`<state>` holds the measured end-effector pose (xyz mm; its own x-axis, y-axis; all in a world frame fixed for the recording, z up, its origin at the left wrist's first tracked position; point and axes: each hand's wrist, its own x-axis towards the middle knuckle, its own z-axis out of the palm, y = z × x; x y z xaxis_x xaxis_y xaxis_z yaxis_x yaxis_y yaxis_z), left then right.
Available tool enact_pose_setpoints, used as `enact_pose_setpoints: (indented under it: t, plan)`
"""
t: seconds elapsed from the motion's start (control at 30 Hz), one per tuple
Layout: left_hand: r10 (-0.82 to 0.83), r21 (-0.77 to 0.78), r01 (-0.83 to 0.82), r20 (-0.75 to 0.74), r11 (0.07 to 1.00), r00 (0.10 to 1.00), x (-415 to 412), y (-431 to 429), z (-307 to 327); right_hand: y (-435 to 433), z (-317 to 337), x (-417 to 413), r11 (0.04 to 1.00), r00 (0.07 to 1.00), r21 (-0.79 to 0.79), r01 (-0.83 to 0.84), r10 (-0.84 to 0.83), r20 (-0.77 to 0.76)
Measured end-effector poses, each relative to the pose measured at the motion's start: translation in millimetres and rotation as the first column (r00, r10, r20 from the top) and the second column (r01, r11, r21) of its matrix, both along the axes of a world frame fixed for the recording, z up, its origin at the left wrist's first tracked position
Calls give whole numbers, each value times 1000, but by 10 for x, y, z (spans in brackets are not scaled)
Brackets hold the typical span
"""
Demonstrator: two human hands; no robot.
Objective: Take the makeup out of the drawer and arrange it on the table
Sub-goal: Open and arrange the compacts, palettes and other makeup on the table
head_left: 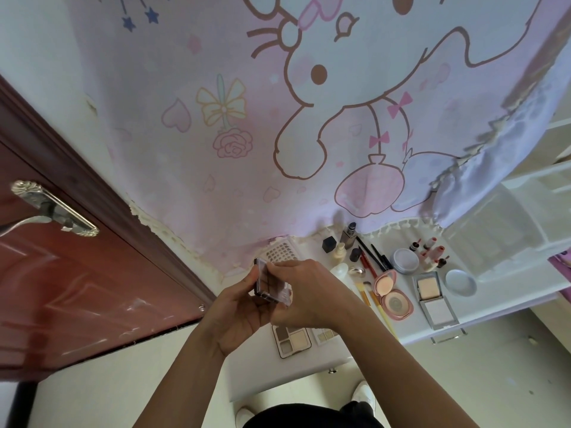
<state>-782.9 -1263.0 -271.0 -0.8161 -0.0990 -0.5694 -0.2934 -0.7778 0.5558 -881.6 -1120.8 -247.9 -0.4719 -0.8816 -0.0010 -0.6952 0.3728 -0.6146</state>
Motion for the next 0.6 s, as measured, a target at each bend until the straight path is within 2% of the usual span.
enact_pose_setpoints:
  t: [0.1,0.17,0.2,0.23,0.3,0.33,0.37,0.47,0.6]
  plan:
    - [-24,-57,20,-59,998,998,37,-61,-17,51,-94,7,992,995,-115,59,-49,91]
    - [-64,-198,38,-123,979,990,63,-102,-3,96,-172,11,954,942,-212,211,-141,305]
    - [-98,-325,49,-137,944,986,73,-128,9,111,-185,1,922,866,-231,312,-177,467]
    - [-143,-472,61,-138,879,980,87,-154,24,123,-184,-24,889,747,-207,409,-195,636]
    - [-241,-696,93,-117,712,963,102,-192,41,144,-167,-96,874,454,-52,482,-199,868]
    - [-278,-757,103,-107,645,955,106,-210,43,153,-148,-123,890,371,15,457,-206,906]
    - [-309,-799,107,-103,592,945,108,-222,43,156,-136,-134,905,335,58,421,-215,917]
    - [-379,-882,116,-76,457,922,102,-216,58,123,-128,-102,927,278,63,369,-175,945]
    - [-407,-915,125,-46,384,912,102,-149,83,99,-108,-68,918,224,42,395,-141,964]
